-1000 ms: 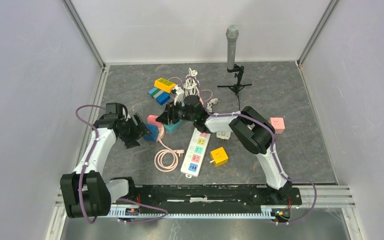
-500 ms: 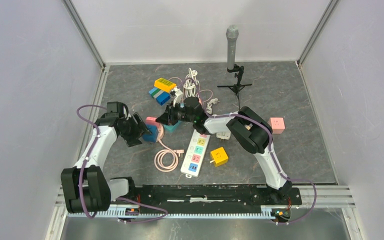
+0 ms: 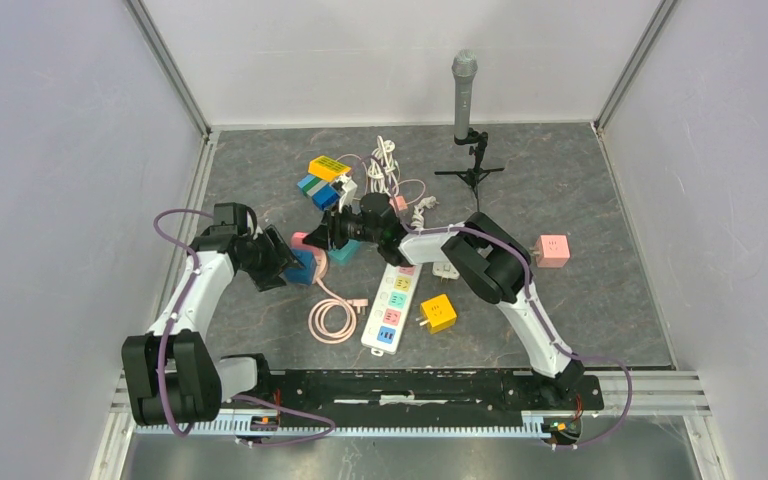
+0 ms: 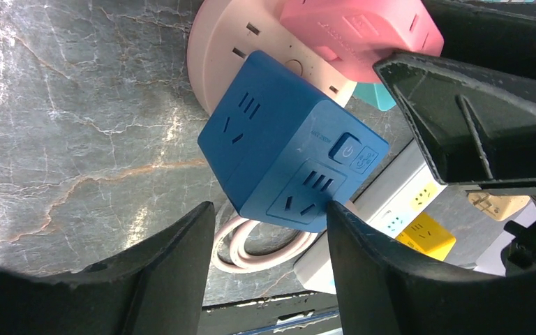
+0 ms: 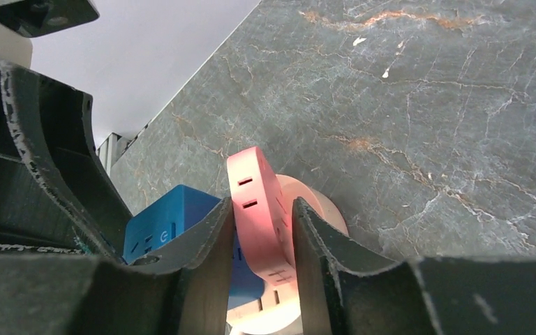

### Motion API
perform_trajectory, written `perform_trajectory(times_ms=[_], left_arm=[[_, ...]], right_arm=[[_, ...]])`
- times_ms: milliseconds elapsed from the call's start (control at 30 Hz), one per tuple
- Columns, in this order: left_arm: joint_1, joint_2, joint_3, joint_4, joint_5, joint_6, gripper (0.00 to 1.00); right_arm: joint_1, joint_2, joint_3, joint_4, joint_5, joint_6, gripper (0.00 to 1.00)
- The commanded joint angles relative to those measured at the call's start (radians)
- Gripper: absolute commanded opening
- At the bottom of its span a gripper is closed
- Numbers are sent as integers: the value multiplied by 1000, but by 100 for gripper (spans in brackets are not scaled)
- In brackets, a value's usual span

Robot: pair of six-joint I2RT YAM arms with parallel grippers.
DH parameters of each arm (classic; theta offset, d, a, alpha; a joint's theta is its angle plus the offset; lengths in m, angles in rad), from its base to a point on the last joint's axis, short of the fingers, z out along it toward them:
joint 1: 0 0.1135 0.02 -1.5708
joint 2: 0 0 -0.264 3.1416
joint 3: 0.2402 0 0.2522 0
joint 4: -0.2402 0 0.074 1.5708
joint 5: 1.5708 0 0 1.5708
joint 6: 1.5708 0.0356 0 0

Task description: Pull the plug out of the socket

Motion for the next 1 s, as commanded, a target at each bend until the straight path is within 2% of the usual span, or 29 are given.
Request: perform_trajectory(times_ms=[0,200,233,433,700,800,967], left_arm=[[2,31,-20,-8,-67,4,65],[2,39,-21,-7,-72,3,64],[2,40,-22,-8,-76,2,63],[2,62,-46,7,-119,-14,60],[2,127,-71,43,-121,-32,57],[-1,145,-71,47,-118,-30,57],[-10,178,-67,49,-122,-31,58]], right_arm=[[5,29,49,43,-31,16,36],[2,-26,-30,128,-20,-21,2],[3,-38,-47,153,-15,-25,0],[-6,-90,-80,234,-13,12,0],[-23,-29,-101,428,-47,267,0],[-12,-40,-136,429,-40,245,0],[15,-72,-160,331,-23,152,0]])
